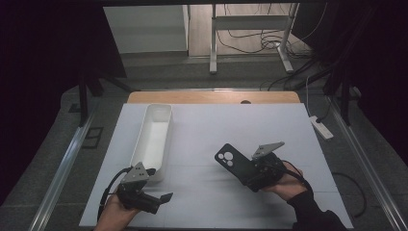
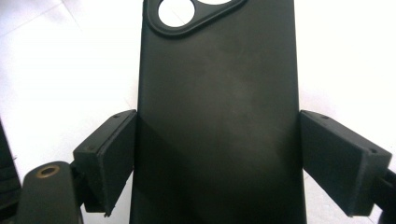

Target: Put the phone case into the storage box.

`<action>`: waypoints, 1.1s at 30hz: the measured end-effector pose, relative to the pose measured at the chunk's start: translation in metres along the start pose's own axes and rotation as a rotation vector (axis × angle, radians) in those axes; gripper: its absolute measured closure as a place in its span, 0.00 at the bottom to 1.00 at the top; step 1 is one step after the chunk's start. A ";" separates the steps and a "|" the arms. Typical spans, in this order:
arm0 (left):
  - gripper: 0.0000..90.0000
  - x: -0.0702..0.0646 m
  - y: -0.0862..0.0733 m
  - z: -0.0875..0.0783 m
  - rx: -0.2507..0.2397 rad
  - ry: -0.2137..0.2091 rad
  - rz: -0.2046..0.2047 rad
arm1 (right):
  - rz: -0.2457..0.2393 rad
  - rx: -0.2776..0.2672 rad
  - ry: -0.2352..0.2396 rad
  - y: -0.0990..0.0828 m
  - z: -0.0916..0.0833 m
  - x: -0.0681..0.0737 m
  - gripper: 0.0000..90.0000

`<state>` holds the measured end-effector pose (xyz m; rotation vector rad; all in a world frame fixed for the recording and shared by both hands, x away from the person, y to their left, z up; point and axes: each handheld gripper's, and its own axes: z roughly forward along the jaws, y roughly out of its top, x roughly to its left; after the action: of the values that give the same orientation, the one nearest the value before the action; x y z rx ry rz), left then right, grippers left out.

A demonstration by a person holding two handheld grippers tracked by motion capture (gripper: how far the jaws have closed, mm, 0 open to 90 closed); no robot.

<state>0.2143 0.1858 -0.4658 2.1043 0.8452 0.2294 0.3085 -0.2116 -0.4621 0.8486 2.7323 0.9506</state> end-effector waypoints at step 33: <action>0.00 0.006 0.032 0.022 -0.051 -0.127 0.097 | -0.062 -0.081 0.088 -0.007 -0.016 0.022 0.17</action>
<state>0.2446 0.1620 -0.4566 2.0902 0.6572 0.1643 0.2825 -0.2128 -0.4519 0.7202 2.7538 1.1024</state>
